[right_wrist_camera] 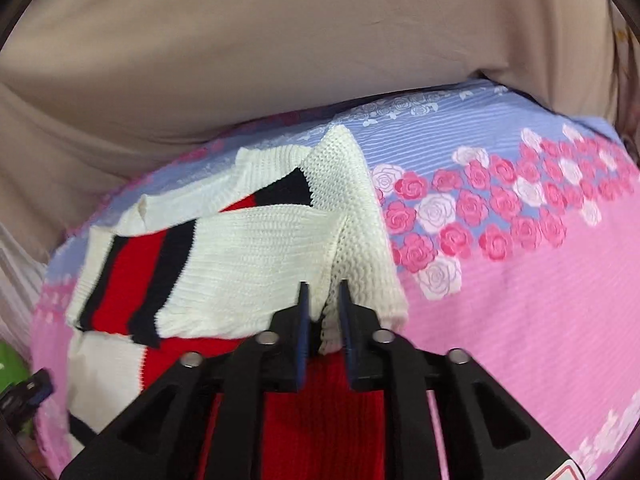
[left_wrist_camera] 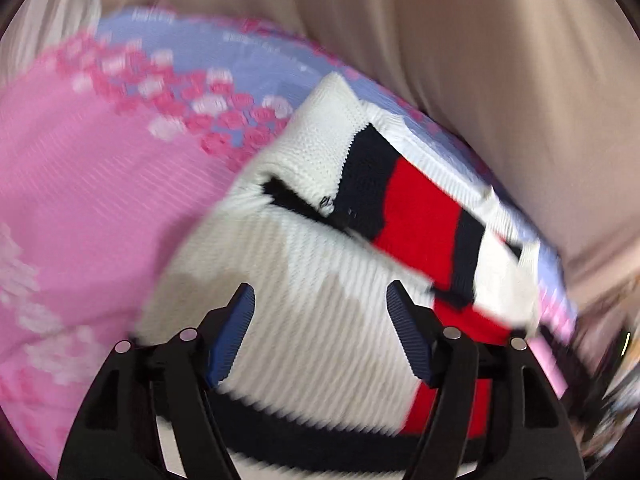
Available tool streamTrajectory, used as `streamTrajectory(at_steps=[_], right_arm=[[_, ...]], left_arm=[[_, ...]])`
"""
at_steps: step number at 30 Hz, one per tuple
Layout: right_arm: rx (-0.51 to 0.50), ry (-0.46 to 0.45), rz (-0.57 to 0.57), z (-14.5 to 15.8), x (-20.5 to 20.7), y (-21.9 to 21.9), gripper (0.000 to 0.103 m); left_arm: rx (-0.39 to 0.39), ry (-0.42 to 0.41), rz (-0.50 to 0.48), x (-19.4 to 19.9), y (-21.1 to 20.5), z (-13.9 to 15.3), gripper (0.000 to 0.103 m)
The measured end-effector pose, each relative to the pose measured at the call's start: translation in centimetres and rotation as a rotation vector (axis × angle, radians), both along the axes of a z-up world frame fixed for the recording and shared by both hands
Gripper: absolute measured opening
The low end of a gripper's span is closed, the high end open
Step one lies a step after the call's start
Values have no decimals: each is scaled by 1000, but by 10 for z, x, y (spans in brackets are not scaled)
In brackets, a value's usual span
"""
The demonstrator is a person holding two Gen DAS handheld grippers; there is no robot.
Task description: Fold small clothes
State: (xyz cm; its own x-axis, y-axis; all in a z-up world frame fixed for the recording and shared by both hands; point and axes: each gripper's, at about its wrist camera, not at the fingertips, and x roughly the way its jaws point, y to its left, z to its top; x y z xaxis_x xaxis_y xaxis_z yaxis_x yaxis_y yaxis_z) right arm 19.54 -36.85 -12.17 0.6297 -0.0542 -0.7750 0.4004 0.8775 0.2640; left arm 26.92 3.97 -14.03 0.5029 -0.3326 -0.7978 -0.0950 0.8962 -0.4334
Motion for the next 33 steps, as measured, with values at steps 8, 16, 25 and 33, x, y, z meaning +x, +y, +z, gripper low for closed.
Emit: streamTrajectory(at_steps=[8, 16, 25, 33], right_arm=[[75, -9, 47, -13, 19, 6, 46], [173, -19, 59, -27, 43, 8, 11], [22, -217, 114, 42, 35, 18, 10], [104, -178, 61, 9, 31, 2, 9]], left_arm=[[-108, 63, 216, 50, 21, -21, 66], [-204, 122, 241, 77, 32, -29, 9], [-1, 8, 181, 75, 20, -7, 9], [86, -9, 148, 68, 13, -16, 10]])
